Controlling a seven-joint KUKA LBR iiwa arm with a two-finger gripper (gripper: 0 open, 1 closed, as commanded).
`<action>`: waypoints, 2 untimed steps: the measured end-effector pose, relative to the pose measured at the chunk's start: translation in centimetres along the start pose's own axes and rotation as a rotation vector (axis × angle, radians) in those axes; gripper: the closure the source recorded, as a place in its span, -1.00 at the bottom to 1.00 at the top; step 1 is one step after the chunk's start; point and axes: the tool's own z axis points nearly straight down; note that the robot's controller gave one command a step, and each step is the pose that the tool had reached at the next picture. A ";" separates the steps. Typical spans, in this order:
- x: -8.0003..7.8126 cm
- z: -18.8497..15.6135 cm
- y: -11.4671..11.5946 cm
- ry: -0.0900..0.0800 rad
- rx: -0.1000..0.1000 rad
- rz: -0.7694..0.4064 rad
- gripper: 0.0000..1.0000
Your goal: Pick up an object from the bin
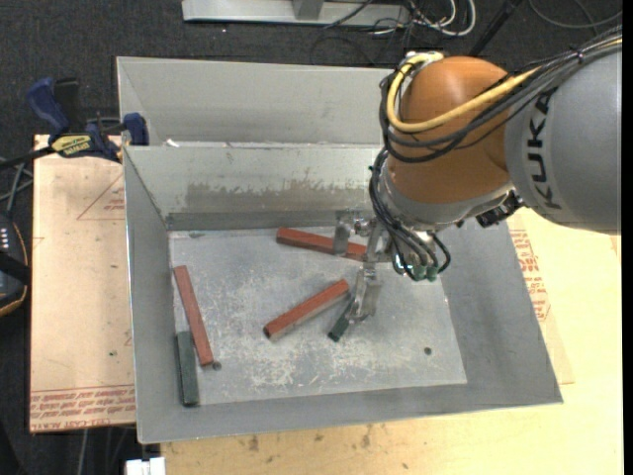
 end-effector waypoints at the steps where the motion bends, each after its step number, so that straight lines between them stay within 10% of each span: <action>1: -0.1 -0.4 0.0 -0.008 -0.001 0.002 -1.00; 2: 1.4 3.7 0.4 -0.015 -0.002 0.048 -1.00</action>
Offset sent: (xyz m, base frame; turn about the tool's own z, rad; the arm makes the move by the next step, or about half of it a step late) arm -0.0410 0.0111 -0.1007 0.1126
